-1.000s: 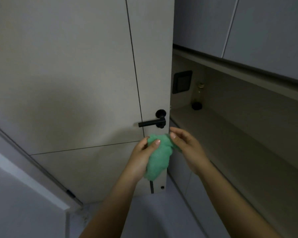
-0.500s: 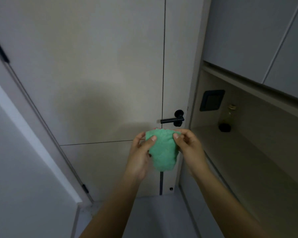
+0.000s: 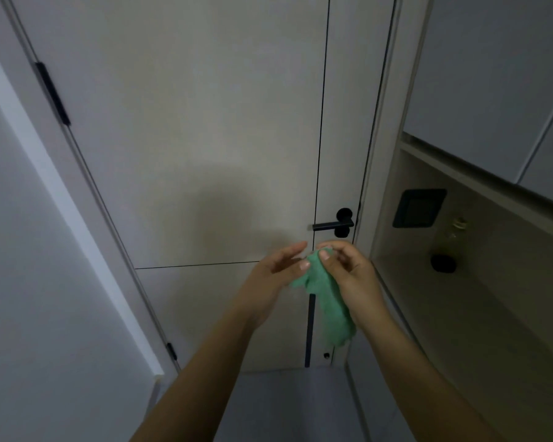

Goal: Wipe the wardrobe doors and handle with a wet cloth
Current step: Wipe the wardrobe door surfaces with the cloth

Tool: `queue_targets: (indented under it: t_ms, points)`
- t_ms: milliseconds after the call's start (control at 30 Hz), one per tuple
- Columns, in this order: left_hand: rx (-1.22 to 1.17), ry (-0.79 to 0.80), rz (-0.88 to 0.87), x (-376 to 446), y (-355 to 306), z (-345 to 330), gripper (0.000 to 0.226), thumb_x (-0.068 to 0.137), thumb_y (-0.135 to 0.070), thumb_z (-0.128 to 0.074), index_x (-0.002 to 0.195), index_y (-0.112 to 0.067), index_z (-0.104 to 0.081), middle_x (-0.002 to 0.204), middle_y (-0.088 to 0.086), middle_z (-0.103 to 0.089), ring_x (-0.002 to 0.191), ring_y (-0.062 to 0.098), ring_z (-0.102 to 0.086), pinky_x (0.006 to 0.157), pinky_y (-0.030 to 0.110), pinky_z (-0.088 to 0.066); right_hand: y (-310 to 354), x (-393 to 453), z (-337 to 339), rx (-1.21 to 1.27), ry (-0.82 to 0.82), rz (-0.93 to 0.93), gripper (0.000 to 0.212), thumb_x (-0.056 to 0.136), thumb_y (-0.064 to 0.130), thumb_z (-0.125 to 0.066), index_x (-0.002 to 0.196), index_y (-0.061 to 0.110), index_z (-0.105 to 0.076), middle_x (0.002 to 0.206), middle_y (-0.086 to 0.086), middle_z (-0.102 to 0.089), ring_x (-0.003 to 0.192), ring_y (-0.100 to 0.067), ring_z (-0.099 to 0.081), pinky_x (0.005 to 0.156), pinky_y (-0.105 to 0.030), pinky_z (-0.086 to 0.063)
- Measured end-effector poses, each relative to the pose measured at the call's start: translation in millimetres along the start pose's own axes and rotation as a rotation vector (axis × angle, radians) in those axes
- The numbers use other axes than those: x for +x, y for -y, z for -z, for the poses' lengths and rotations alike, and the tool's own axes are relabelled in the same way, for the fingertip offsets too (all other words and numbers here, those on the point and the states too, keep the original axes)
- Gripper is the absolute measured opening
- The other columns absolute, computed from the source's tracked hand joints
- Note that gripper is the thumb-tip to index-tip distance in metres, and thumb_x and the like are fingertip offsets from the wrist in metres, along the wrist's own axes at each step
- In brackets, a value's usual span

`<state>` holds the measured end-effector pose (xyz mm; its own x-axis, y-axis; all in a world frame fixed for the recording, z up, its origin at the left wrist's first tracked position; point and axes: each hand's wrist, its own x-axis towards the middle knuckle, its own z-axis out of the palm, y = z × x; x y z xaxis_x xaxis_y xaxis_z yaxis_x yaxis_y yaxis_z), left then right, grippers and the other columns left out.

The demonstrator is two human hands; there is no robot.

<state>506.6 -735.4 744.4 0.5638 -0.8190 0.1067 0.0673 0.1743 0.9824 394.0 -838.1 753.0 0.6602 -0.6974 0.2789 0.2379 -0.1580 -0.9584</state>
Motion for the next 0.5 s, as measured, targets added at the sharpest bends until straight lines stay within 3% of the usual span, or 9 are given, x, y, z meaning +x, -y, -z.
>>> queue_targets:
  t_ms: [100,200,267,367,500]
  points:
    - [0.107,0.128,-0.016,2.5,-4.3,-3.8,0.033,0.087,-0.018,-0.063,0.12,-0.013,-0.063,0.111,-0.002,-0.069,0.105,0.016,-0.063,0.088,0.024,-0.049,4.9,4.2,2.4,0.066,0.042,0.003,0.009,0.091,0.01,-0.06,0.091,0.016,-0.067,0.084,-0.009,-0.069,0.074,-0.017,-0.065,0.061,-0.028,-0.054]
    - [0.174,0.076,-0.002,3.6,-10.9,-8.4,0.012,0.086,-0.019,-0.063,0.087,-0.008,-0.068,0.074,-0.004,-0.069,0.069,0.012,-0.063,0.062,0.019,-0.049,4.6,11.5,8.8,0.082,-0.033,-0.024,0.01,0.091,0.012,-0.061,0.089,0.019,-0.068,0.08,-0.002,-0.067,0.072,-0.015,-0.063,0.06,-0.028,-0.052]
    - [0.164,0.023,0.04,7.4,-12.4,-10.9,0.014,0.081,-0.025,-0.066,0.077,-0.011,-0.065,0.064,-0.004,-0.066,0.06,0.011,-0.062,0.055,0.023,-0.051,2.5,15.6,13.2,0.053,-0.074,-0.024,0.01,0.09,0.014,-0.063,0.09,0.022,-0.069,0.081,0.001,-0.067,0.073,-0.013,-0.063,0.061,-0.028,-0.052]
    - [0.131,-0.053,0.024,16.7,-14.0,-14.7,0.014,0.085,-0.022,-0.065,0.079,-0.009,-0.065,0.065,-0.002,-0.066,0.061,0.015,-0.062,0.056,0.029,-0.055,1.0,19.7,15.7,0.003,-0.105,0.009,0.009,0.091,0.017,-0.062,0.091,0.024,-0.068,0.083,0.007,-0.069,0.073,-0.007,-0.064,0.062,-0.024,-0.051]
    - [0.21,-0.116,-0.071,31.2,-30.6,-21.6,0.012,0.09,-0.018,-0.062,0.086,-0.01,-0.069,0.061,-0.003,-0.064,0.05,0.014,-0.06,0.043,0.024,-0.05,3.8,34.0,18.6,-0.035,-0.143,0.094,0.014,0.092,0.019,-0.061,0.094,0.032,-0.066,0.088,0.009,-0.068,0.079,-0.006,-0.064,0.066,-0.022,-0.051]
